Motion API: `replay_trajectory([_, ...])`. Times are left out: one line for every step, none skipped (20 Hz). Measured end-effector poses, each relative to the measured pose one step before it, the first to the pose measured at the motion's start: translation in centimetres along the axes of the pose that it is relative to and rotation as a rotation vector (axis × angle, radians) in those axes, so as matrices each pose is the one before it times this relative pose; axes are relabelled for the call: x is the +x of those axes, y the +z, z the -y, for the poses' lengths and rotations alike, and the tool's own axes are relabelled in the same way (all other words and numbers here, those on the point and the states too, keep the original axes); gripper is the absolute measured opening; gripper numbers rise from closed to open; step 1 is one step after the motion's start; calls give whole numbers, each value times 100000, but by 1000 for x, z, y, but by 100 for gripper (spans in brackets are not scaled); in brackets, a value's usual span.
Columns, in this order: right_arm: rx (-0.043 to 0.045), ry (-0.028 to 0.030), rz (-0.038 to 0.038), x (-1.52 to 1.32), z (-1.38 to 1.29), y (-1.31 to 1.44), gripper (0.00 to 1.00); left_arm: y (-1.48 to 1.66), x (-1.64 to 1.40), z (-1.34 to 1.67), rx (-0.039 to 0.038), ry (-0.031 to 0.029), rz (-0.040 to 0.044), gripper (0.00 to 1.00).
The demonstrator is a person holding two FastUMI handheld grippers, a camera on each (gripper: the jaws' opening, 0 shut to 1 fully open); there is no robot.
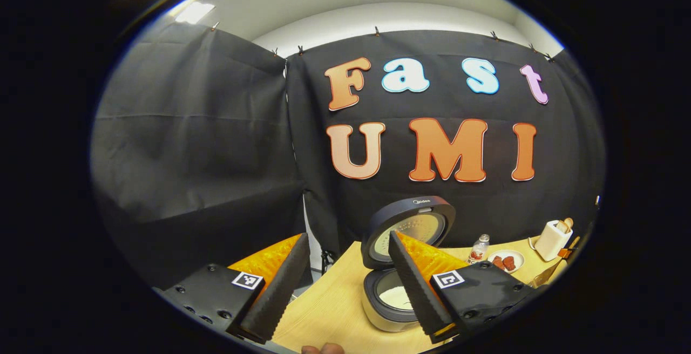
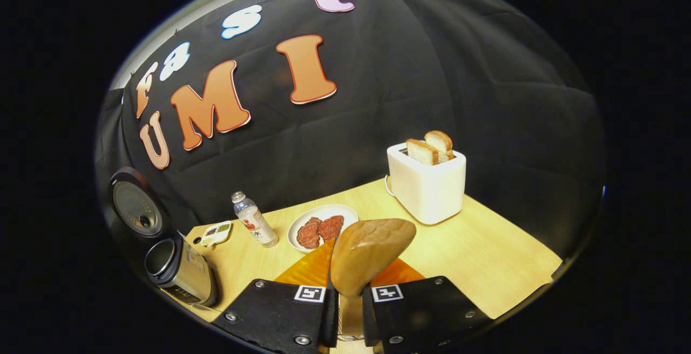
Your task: Close the left gripper, press the button to open the rice cooker; take a wooden spoon from the chopstick holder with the right hand, scoop a spoonful of rice and pour it into the rice cooker, then put the wooden spoon back into the chopstick holder.
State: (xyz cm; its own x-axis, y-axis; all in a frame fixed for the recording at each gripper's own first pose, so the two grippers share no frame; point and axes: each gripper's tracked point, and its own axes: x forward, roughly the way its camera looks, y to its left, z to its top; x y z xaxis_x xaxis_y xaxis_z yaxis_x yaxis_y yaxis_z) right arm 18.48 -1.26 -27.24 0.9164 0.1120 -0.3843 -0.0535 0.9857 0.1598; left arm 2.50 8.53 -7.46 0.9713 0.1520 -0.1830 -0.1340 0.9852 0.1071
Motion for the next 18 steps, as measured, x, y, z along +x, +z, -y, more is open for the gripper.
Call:
replay_trajectory([345,-121,-401,274,164,-450,18,-281,-26,290,-856,-376,-989,96])
replay_trajectory([-458,-315,405,245,87,-331,17,-297,-8,231,-428,-409,-789,98])
replay_trajectory([-92,740,-272,92,-96,-334,17,-40,19,141,446,30,-323,95])
replay_trajectory([-525,358,-128,32,-114,-376,17,-81,17,-111,726,107,124,99])
replay_trajectory([-806,34,-486,72,95,-430,17,103,-60,61,546,9,276,96])
replay_trajectory([-1478,-451,-921,102,96,-644,18,72,106,143,228,-175,277,99])
replay_trajectory([-1424,-710,-1172,123,105,-559,19,213,26,28,-50,-306,253,97])
replay_trajectory([-1795,-848,-758,-66,108,-368,20,-63,-72,34,-96,-536,153,96])
replay_trajectory([-1805,-2133,1289,-126,448,298,23,59,17,40,-24,-436,159,96])
replay_trajectory([-1790,-2053,1232,-127,512,88,25,10,48,58,32,-321,127,95])
replay_trajectory([-965,-1749,863,-154,533,156,26,36,8,-33,90,-225,183,95])
replay_trajectory([-489,-1697,156,-210,542,246,43,86,-7,-33,69,-99,130,95])
replay_trajectory([-229,-1856,-173,-287,605,198,61,34,-28,-94,76,-66,78,96])
replay_trajectory([-148,-1863,429,-361,651,255,79,68,53,34,-160,-206,-6,95])
replay_trajectory([85,-2076,830,-463,684,529,96,14,-20,-19,-395,-199,-99,95])
replay_trajectory([47,-2046,1220,-497,615,555,94,71,0,71,-736,-634,-293,98])
replay_trajectory([60,-2379,1459,-467,664,771,94,-50,22,34,-1084,-771,-515,98])
replay_trajectory([-169,-2217,985,-533,680,710,94,72,3,-3,-1226,-855,-272,95])
